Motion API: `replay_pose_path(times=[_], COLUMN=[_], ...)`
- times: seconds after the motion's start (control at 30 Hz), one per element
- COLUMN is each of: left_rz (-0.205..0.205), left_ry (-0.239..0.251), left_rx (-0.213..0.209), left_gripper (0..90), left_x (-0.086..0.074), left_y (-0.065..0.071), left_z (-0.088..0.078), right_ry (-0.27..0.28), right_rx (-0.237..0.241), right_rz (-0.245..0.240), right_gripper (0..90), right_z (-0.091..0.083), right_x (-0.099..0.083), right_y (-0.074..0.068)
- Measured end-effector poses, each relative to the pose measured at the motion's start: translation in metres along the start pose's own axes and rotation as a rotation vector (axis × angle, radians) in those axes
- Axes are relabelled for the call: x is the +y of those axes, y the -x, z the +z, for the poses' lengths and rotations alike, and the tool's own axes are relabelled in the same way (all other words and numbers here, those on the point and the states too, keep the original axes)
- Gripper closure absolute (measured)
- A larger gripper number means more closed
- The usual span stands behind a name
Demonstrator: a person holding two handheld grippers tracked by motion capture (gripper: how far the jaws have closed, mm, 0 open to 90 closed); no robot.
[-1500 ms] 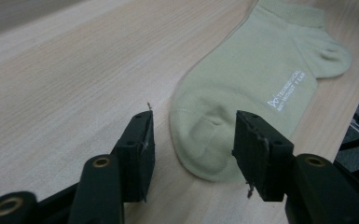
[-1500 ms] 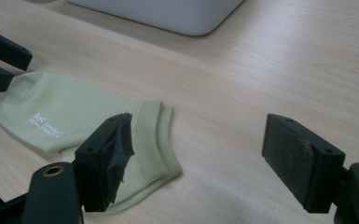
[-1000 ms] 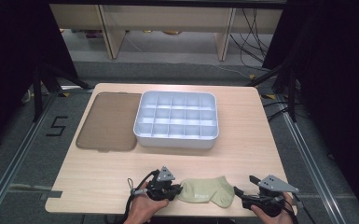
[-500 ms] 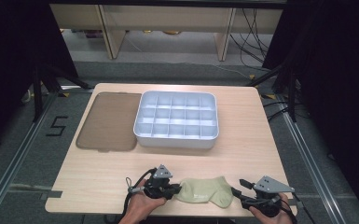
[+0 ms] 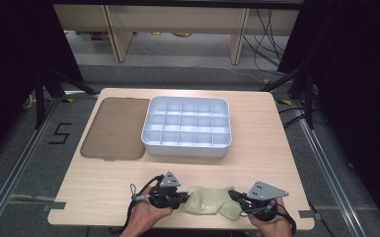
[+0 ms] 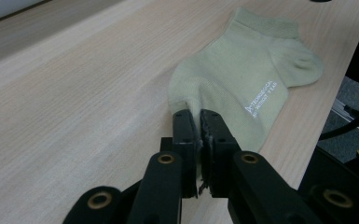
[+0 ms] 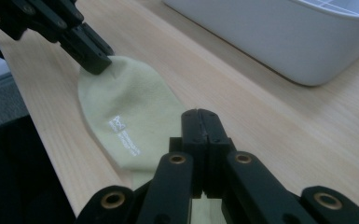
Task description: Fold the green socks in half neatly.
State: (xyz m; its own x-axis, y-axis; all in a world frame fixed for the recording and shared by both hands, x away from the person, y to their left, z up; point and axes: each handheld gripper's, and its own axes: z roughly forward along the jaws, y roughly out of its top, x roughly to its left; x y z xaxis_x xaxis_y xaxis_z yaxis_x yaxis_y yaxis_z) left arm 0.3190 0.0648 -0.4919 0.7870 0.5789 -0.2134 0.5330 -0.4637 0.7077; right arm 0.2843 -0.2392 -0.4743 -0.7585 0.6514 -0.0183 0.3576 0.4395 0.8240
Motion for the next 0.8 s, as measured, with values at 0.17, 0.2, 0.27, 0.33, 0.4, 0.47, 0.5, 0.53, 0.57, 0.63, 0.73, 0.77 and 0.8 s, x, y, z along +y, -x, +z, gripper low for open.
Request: replay_pose_path(times=[0.17,0.2,0.27,0.33,0.4,0.47,0.5,0.53,0.57,0.63,0.73,0.77,0.8], left_rz=[-0.032,-0.031,-0.039,-0.027,-0.038,-0.057,-0.040,-0.040,-0.042,-0.039,-0.045,-0.043,-0.043], left_ry=[0.019,0.013,0.013,-0.003,0.005,0.010,0.012,0.012,0.012,0.009,0.012,0.012,0.013], left_rx=[-0.016,-0.018,-0.021,-0.023,-0.018,-0.017,-0.024,-0.024,-0.026,-0.027,-0.030,-0.032,-0.029], left_gripper=[84.8,84.8,84.8,84.8,84.8,84.8,84.8,84.8,84.8,84.8,84.8,84.8,84.8], left_x=[0.002,0.002,0.001,0.001,0.001,0.001,0.002,0.002,0.002,0.002,0.001,0.001,0.001], left_y=[-0.001,-0.002,-0.003,-0.005,-0.006,-0.006,-0.007,-0.007,-0.007,-0.009,-0.010,-0.011,-0.011], left_z=[-0.004,-0.005,-0.005,-0.006,-0.007,-0.008,-0.010,-0.010,-0.011,-0.011,-0.013,-0.014,-0.015], right_ry=[-0.014,-0.022,-0.022,-0.032,-0.060,-0.070,-0.104,-0.120,-0.120,-0.147,-0.172,-0.179,-0.162], right_rx=[0.037,0.044,0.043,0.053,0.066,0.065,0.062,0.064,0.064,0.064,0.051,0.059,0.058], right_rz=[-0.020,-0.014,-0.009,-0.023,-0.042,-0.048,-0.047,-0.051,-0.051,-0.056,-0.064,-0.058,-0.042], right_gripper=[90.0,90.0,90.0,90.0,90.0,90.0,90.0,90.0,90.0,90.0,90.0,90.0,90.0], right_z=[0.021,0.026,0.031,0.041,0.057,0.061,0.071,0.075,0.075,0.082,0.091,0.091,0.093], right_x=[0.014,0.015,0.017,0.020,0.027,0.027,0.028,0.027,0.027,0.024,0.019,0.018,0.019], right_y=[0.001,0.001,0.001,-0.001,-0.003,-0.003,-0.004,-0.005,-0.005,-0.006,-0.005,-0.005,-0.006])
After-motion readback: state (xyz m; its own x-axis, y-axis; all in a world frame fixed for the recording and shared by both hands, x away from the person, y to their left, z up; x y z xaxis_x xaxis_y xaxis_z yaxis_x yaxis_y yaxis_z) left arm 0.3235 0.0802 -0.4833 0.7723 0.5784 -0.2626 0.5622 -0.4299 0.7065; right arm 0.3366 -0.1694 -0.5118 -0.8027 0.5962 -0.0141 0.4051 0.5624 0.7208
